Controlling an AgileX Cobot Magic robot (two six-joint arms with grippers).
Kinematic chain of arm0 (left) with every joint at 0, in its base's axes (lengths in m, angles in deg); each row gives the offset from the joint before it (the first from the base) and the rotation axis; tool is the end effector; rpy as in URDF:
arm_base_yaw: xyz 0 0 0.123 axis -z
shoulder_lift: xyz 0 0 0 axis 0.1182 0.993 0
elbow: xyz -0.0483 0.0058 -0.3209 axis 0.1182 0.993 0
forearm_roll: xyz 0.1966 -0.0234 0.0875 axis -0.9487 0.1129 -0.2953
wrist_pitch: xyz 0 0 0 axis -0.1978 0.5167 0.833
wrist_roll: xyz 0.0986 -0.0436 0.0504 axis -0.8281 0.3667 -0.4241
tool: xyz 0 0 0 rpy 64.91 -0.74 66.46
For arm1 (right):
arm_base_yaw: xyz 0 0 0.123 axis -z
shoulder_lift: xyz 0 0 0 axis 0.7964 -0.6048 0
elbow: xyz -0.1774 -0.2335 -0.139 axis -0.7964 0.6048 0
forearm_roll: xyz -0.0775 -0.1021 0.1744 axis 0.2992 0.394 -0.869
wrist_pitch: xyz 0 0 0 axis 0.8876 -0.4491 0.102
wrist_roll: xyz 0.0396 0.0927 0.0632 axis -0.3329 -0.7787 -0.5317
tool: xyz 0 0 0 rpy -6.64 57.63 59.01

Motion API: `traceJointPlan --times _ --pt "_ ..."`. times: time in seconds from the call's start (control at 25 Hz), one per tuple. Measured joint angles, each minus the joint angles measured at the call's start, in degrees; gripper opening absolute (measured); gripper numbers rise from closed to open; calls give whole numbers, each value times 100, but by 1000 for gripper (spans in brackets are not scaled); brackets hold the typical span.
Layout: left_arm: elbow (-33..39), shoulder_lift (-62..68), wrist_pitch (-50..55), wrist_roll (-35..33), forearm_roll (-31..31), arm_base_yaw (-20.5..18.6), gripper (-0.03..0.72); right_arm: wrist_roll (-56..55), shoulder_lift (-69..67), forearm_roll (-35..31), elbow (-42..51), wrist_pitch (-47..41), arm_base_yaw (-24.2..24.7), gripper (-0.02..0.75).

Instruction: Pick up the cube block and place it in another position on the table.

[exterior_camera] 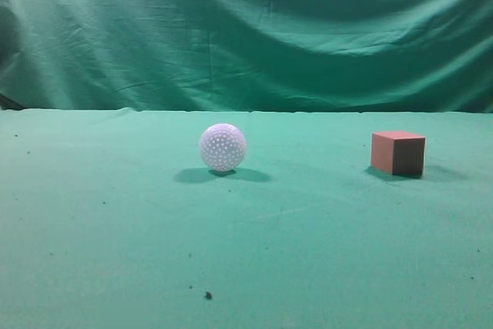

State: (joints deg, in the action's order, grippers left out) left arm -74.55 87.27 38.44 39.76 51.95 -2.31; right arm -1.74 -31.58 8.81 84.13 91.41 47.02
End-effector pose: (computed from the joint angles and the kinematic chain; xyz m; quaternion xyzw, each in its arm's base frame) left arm 0.0043 0.0061 0.1653 -0.0383 0.7975 -0.0424 0.6006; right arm 0.0078 0.0003 0.2156 0.0117 0.6524 0.0865 0.7529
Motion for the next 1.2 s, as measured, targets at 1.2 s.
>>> traceJointPlan --times 1.2 --pt "0 0 0 0 0 0 262 2179 -5734 -1231 -3792 -4347 -1366 0"
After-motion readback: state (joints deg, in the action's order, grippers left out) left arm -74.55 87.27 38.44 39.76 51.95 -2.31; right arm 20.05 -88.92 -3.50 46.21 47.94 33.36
